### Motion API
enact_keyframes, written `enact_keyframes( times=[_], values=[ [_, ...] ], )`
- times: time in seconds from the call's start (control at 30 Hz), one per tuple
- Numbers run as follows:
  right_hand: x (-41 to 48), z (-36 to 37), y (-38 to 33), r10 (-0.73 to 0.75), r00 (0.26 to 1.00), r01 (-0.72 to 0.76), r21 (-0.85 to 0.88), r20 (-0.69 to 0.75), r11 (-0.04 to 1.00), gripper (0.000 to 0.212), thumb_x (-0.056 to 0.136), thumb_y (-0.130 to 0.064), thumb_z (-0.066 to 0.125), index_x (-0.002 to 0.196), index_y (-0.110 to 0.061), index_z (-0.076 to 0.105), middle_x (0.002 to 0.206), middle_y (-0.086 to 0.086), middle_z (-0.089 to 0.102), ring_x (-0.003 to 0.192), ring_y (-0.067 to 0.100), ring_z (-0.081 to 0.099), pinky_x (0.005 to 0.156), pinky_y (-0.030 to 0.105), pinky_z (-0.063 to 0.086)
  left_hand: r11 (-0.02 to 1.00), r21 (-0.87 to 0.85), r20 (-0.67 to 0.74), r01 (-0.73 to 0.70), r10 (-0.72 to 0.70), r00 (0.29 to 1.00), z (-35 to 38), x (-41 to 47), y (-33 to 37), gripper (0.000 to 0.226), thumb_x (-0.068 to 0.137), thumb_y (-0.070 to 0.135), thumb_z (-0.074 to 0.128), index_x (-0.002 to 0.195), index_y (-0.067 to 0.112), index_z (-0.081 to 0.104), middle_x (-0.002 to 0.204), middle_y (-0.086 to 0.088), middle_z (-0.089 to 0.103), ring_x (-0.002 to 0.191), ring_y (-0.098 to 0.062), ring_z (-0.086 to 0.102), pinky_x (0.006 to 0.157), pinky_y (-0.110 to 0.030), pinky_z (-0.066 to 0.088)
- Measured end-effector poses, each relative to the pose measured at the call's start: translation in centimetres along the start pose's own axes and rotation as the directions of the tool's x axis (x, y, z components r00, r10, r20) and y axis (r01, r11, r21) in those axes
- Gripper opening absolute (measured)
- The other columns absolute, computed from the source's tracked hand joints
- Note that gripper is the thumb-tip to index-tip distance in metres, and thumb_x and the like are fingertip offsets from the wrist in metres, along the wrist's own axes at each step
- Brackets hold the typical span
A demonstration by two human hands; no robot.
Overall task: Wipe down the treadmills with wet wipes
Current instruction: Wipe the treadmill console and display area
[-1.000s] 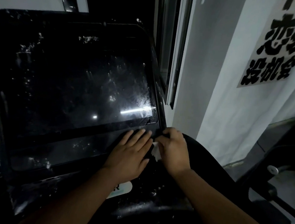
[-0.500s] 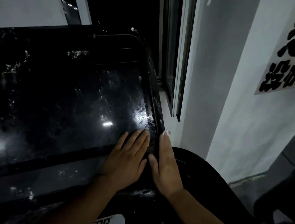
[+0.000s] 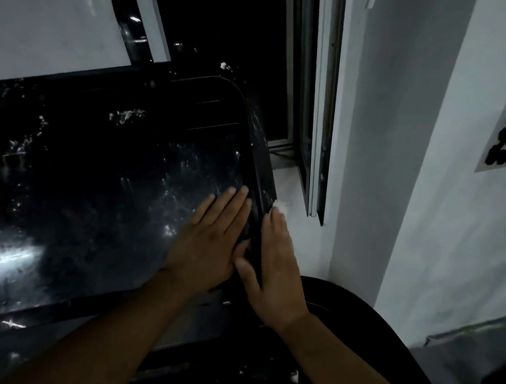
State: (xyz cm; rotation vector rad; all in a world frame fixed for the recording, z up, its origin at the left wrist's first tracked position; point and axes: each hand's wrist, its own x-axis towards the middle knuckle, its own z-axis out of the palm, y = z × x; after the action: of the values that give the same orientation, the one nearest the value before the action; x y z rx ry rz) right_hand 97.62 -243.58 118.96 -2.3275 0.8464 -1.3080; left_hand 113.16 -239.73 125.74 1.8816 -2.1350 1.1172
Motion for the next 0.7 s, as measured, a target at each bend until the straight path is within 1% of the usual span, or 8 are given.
enact_keyframes(
  times=[0.1, 0.17, 0.27, 0.33, 0.43, 0.53, 0.63, 0.7],
  values=[
    [-2.0, -0.7, 1.5, -0.147, 0.988, 0.148, -0.032, 0.039, 0.988, 0.077, 0.105, -0.05, 0.039, 0.158, 0.001, 0.015, 0.169, 0.014, 0.004, 0.156, 0.029, 0.005, 0.122, 0.053, 0.022, 1.0, 0.014, 0.014, 0.001, -0.002, 1.0, 0.4, 0.8, -0.6, 0.067, 0.104, 0.046, 0.031, 0.158, 0.006, 0.029, 0.168, -0.011, 0.018, 0.155, -0.025, 0.017, 0.125, -0.045, 0.017],
    [0.1, -0.7, 1.7, -0.127, 0.992, 0.127, 0.004, 0.002, 0.992, 0.078, 0.104, -0.049, 0.042, 0.158, 0.001, 0.014, 0.168, 0.013, 0.005, 0.156, 0.027, 0.006, 0.123, 0.05, 0.022, 1.0, 0.005, 0.015, -0.005, 0.005, 1.0, 0.6, 0.8, -0.7, 0.067, 0.104, 0.045, 0.029, 0.159, 0.006, 0.025, 0.168, -0.011, 0.016, 0.156, -0.024, 0.014, 0.125, -0.045, 0.017],
    [4.3, -0.2, 0.2, -0.052, 0.998, 0.052, 0.005, -0.043, 0.999, 0.081, 0.103, -0.058, 0.033, 0.159, -0.004, 0.012, 0.169, 0.01, 0.004, 0.156, 0.022, 0.002, 0.125, 0.048, 0.017, 0.999, -0.043, 0.005, -0.005, 0.005, 1.0, 0.8, 0.5, -0.7, 0.067, 0.101, 0.039, 0.033, 0.159, 0.006, 0.026, 0.168, -0.01, 0.017, 0.156, -0.023, 0.013, 0.125, -0.047, 0.019],
    [4.0, -0.3, -0.1, -0.078, 0.996, 0.078, -0.01, -0.035, 0.997, 0.081, 0.103, -0.058, 0.032, 0.159, -0.003, 0.013, 0.169, 0.011, 0.005, 0.156, 0.023, 0.002, 0.126, 0.046, 0.014, 0.999, -0.044, 0.003, -0.012, 0.012, 1.0, 0.8, 0.6, -0.8, 0.068, 0.099, 0.038, 0.038, 0.158, 0.006, 0.028, 0.168, -0.009, 0.017, 0.156, -0.022, 0.013, 0.125, -0.046, 0.018],
    [1.4, -0.9, 1.2, -0.207, 0.978, 0.207, -0.024, 0.005, 0.978, 0.078, 0.104, -0.051, 0.04, 0.157, 0.002, 0.017, 0.168, 0.013, 0.008, 0.156, 0.026, 0.007, 0.124, 0.047, 0.018, 1.0, -0.002, 0.023, -0.02, 0.02, 1.0, 0.5, 1.2, -1.3, 0.07, 0.1, 0.045, 0.038, 0.158, 0.007, 0.028, 0.168, -0.009, 0.016, 0.156, -0.022, 0.014, 0.125, -0.045, 0.017],
    [4.8, -1.1, 1.2, -0.166, 0.986, 0.166, 0.002, -0.026, 0.986, 0.08, 0.103, -0.053, 0.038, 0.158, 0.001, 0.016, 0.168, 0.013, 0.009, 0.156, 0.023, 0.006, 0.122, 0.049, 0.025, 0.999, -0.014, 0.03, -0.031, 0.031, 0.999, 0.1, 2.0, -1.7, 0.073, 0.098, 0.046, 0.037, 0.159, 0.006, 0.026, 0.169, -0.01, 0.015, 0.156, -0.023, 0.013, 0.126, -0.045, 0.015],
    [8.3, -0.9, 0.0, -0.112, 0.992, 0.112, 0.002, -0.062, 0.994, 0.082, 0.103, -0.06, 0.03, 0.159, -0.001, 0.013, 0.168, 0.012, 0.007, 0.156, 0.021, 0.003, 0.123, 0.048, 0.022, 0.997, -0.075, 0.014, -0.008, 0.01, 1.0, 0.0, 2.1, -1.6, 0.072, 0.099, 0.042, 0.036, 0.16, 0.007, 0.023, 0.169, -0.008, 0.016, 0.156, -0.021, 0.013, 0.126, -0.043, 0.013],
    [6.4, -0.7, 0.4, -0.149, 0.988, 0.149, -0.012, -0.038, 0.989, 0.081, 0.104, -0.056, 0.033, 0.158, 0.001, 0.015, 0.168, 0.014, 0.007, 0.156, 0.025, 0.004, 0.124, 0.05, 0.02, 0.998, -0.067, 0.008, -0.014, 0.015, 1.0, 0.1, 2.2, -1.6, 0.071, 0.099, 0.042, 0.036, 0.159, 0.006, 0.025, 0.168, -0.009, 0.017, 0.156, -0.021, 0.013, 0.126, -0.043, 0.014]
  ],
)
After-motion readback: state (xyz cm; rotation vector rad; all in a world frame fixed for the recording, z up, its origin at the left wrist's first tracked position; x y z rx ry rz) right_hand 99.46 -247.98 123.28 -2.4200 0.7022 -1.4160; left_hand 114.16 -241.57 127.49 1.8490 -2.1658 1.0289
